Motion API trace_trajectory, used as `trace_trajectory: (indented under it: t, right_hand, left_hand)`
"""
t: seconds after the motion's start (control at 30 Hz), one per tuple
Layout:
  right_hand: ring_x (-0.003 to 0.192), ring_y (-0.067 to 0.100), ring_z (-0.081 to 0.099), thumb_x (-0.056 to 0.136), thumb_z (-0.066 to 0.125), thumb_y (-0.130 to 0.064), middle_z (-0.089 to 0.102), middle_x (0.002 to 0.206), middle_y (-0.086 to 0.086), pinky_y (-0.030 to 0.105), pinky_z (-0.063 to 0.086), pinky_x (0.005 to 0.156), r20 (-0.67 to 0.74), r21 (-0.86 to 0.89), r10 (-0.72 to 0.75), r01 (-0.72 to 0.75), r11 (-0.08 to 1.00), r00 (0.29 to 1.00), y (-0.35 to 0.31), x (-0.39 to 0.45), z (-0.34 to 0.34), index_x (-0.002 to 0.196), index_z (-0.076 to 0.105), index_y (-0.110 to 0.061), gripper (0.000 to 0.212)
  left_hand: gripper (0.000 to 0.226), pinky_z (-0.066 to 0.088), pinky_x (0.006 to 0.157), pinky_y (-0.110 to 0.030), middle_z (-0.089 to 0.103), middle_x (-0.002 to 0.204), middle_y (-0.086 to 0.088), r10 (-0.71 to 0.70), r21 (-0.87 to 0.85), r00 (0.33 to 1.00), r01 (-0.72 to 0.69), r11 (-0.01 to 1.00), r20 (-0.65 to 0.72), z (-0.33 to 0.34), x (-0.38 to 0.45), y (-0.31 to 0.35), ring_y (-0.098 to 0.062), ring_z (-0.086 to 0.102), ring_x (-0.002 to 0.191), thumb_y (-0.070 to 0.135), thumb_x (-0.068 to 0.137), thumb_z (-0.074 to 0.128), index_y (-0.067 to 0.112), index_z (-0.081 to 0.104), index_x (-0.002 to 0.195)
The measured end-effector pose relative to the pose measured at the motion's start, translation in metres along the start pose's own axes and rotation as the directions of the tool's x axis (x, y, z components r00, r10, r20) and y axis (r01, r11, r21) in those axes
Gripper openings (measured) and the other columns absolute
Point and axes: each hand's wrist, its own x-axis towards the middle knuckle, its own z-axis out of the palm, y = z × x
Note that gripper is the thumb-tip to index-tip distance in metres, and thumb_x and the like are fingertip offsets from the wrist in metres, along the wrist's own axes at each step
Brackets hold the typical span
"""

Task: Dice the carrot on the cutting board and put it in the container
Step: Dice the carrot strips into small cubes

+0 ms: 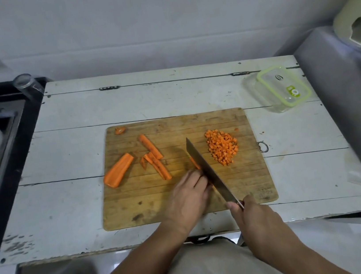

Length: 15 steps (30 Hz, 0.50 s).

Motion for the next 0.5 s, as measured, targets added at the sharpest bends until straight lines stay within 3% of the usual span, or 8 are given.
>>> trace_trajectory:
  t: [0.33,0.5]
  right_hand:
    - [0.089,0.027,0.063,0.102,0.027,-0.059,0.064,0.09,0.002,0.041,0.05,0.075,0.06,-0.062,0.082,-0.078,0.995,0.995,0.004,-0.004,-0.001,0.09,0.042,-0.023,0.041]
    - [0.095,0.034,0.065,0.108,0.028,-0.043,0.064,0.101,0.013,0.035,0.042,0.07,0.002,-0.167,-0.092,0.091,0.982,0.996,-0.024,0.023,0.006,0.102,0.048,-0.013,0.036]
  left_hand:
    - [0.019,0.049,0.103,-0.03,0.064,0.119,0.002,-0.006,-0.038,1.0,0.006,0.999,0.002,0.002,0.0,-0.001,-0.017,0.057,0.118,0.025,0.1,0.06,0.017,0.07,0.112]
    - [0.019,0.051,0.098,-0.033,0.066,0.12,0.0,0.003,-0.047,1.0,-0.003,0.999,-0.007,0.005,-0.001,-0.004,-0.02,0.06,0.116,0.023,0.099,0.063,0.016,0.071,0.115]
